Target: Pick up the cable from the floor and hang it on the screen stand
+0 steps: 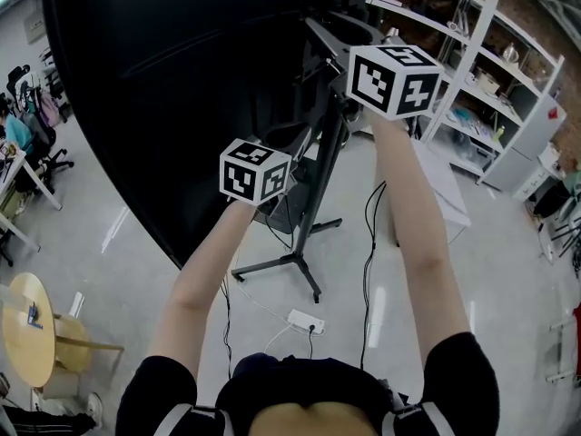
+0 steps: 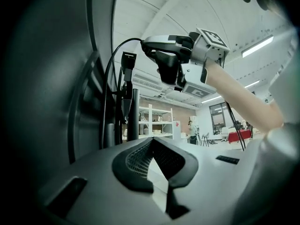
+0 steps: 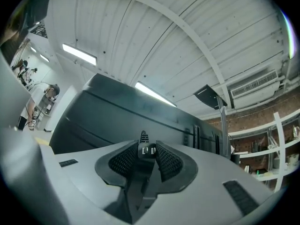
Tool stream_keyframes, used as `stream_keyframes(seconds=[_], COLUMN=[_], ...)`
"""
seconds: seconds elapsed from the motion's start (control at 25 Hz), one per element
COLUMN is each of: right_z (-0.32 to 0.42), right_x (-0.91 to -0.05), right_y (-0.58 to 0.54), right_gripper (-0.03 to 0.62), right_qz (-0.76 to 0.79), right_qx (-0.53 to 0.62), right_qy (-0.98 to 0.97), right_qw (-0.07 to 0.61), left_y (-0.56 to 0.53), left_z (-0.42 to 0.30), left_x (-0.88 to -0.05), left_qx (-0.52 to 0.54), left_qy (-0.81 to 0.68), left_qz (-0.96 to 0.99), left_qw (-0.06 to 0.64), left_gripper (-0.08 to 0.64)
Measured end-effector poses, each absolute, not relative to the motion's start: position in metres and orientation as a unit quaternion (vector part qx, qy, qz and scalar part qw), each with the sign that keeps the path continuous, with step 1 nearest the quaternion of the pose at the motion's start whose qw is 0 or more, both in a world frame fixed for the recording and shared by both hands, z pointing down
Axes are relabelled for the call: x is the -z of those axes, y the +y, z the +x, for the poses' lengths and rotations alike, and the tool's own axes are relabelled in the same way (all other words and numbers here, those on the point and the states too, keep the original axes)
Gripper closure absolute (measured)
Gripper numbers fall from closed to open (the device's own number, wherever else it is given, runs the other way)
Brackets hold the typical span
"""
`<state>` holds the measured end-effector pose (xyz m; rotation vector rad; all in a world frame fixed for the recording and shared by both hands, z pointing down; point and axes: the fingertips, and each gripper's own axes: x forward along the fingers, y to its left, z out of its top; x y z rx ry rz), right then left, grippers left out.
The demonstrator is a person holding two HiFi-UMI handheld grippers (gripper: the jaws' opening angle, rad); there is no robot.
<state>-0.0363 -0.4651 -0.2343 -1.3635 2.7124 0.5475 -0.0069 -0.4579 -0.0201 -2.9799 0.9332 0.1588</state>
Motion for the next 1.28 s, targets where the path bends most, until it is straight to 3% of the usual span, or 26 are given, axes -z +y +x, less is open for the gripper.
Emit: stream_keyframes(seconds=[0.64, 0.96, 1.28], right_z=[0.048, 0.125, 0.156], right_x=[0.313, 0.256, 0.180], right_y=[-0.489, -0.488, -0.497], right_gripper=[0.457, 0.457, 0.457], right_qz=[-0.525, -0.572, -0.588], right_qx=[-0.186, -0.132, -0.074], right_qy=[0.827, 0.804, 0.800], right_qw=[0.072, 0.092, 0.094], left_y=[-0.456, -0.446, -0.442], left_z=[0.007, 0.023, 0.025], left_x=[0.035, 0.025, -0.001], left_qx=[-0.054, -0.046, -0.038], left_qy=[0.291, 0.284, 0.292], left_qz=[-0.955, -0.958, -0.956], left_qw=[0.013, 0.011, -0.006], left_gripper=[0.552, 0.552, 0.552])
